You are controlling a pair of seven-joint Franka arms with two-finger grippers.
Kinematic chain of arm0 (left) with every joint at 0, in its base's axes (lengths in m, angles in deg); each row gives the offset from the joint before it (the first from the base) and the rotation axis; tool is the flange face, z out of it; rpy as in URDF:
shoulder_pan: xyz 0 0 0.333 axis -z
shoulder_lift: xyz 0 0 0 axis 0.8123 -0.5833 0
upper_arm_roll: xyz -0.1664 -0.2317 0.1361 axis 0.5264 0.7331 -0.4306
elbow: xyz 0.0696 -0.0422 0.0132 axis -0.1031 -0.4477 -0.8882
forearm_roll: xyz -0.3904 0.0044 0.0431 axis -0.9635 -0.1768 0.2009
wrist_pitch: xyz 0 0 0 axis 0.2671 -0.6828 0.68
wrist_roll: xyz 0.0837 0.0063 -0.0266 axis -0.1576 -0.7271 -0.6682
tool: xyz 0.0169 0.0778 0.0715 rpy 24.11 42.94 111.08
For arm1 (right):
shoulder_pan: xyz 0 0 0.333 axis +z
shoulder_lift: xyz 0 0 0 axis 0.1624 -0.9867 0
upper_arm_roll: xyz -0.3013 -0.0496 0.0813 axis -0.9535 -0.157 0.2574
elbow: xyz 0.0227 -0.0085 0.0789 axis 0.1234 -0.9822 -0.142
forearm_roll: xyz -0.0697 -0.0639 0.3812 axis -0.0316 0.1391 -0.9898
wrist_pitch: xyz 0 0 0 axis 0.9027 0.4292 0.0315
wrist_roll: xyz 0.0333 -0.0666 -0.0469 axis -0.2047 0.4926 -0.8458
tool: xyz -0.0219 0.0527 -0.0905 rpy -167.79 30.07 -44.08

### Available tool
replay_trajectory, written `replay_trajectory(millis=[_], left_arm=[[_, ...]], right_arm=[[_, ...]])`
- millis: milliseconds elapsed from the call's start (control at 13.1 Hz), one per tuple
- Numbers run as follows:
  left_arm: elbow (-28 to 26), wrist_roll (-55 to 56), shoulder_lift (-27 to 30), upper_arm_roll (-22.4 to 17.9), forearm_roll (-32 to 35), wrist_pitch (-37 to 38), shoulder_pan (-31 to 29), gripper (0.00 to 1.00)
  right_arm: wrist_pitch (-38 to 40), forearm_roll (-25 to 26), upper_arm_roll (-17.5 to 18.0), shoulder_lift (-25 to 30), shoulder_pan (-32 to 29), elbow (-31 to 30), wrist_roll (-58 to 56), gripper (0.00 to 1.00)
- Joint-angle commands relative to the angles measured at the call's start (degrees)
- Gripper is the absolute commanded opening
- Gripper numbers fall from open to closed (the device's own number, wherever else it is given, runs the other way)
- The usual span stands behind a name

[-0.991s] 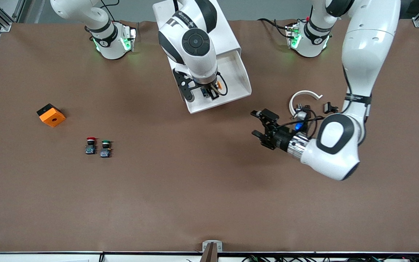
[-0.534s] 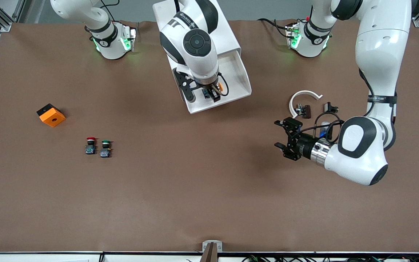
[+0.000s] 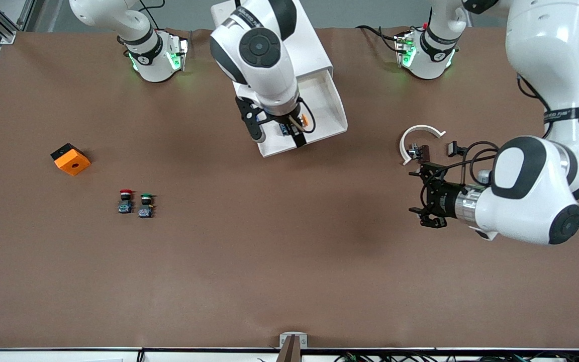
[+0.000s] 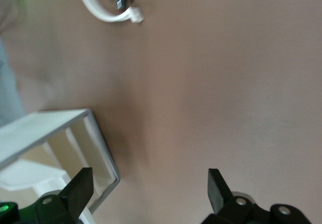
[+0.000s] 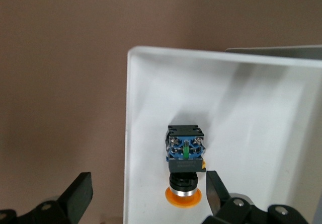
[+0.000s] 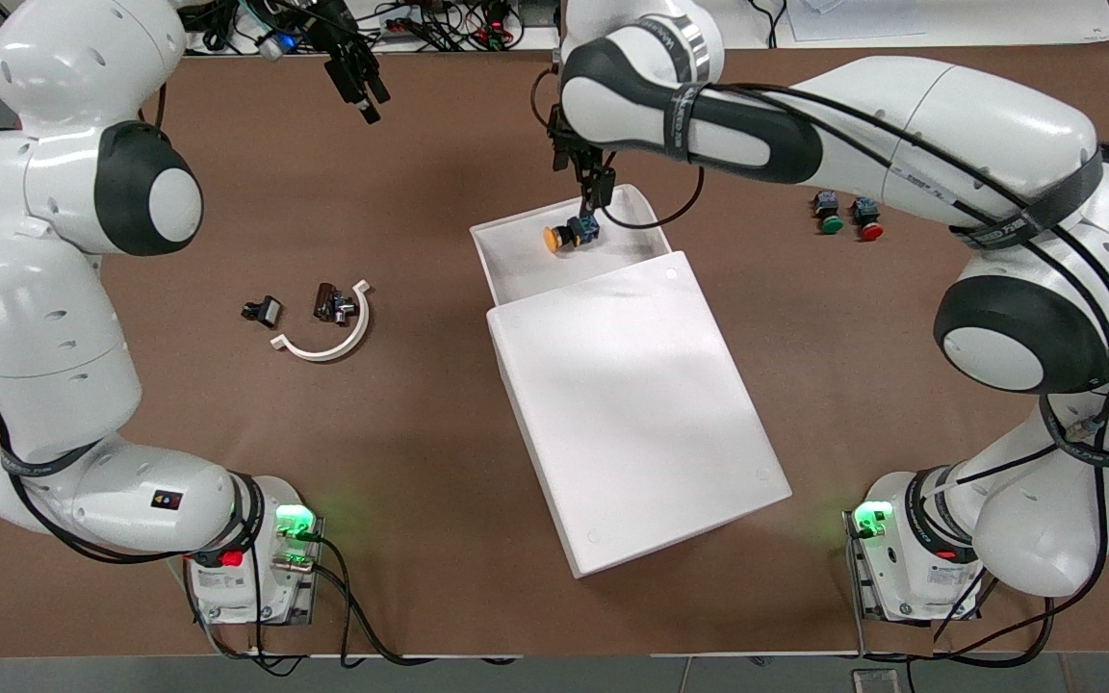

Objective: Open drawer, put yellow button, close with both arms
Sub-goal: 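Release the button into the drawer with the right gripper, then withdraw it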

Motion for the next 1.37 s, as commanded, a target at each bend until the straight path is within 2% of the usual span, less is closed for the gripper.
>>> replay_trajectory(millis=[0, 381, 534, 610, 839, 1143, 1296], left_arm=[[-1.15, -12.12, 1.02, 0.18, 4.72, -4.73, 2.7, 1.0], [-1.76, -24.55, 1.28, 0.61, 14.22, -9.14, 8.94, 1.0], [-2.9, -29.99, 1.9, 3.94, 16.32, -11.51, 9.21, 1.0], [-2.91, -30.19, 1.99, 6.31, 19.38, -13.0, 10.08, 1.0], [-4.92, -30.9, 1.99, 10.18, 21.17, -17.48, 11.4, 1.0], [-8.61, -30.19, 2.6, 11.52, 21.61, -18.9, 16.41, 1.0], [-11.68, -30.19, 4.09, 13.61, 21.61, -19.34, 17.65, 1.0]], right_arm=[[5.08, -1.31, 0.28, 4.17, -3.66, -0.24, -3.9, 1.0], [16.77, -1.31, 0.28, 10.76, -11.47, -0.5, -23.05, 1.0], [21.43, -1.31, 0.28, 13.4, -15.51, -0.94, -31.3, 1.0], [23.8, -1.31, 0.28, 14.37, -18.41, -1.2, -36.31, 1.0], [29.26, -1.31, 0.19, 18.06, -27.81, -2.95, -56.25, 1.0], [29.98, -1.05, 0.11, 20.62, -40.02, -8.57, -78.93, 1.0], [29.37, -0.53, 0.11, 20.62, -44.96, -10.07, -88.7, 1.0]])
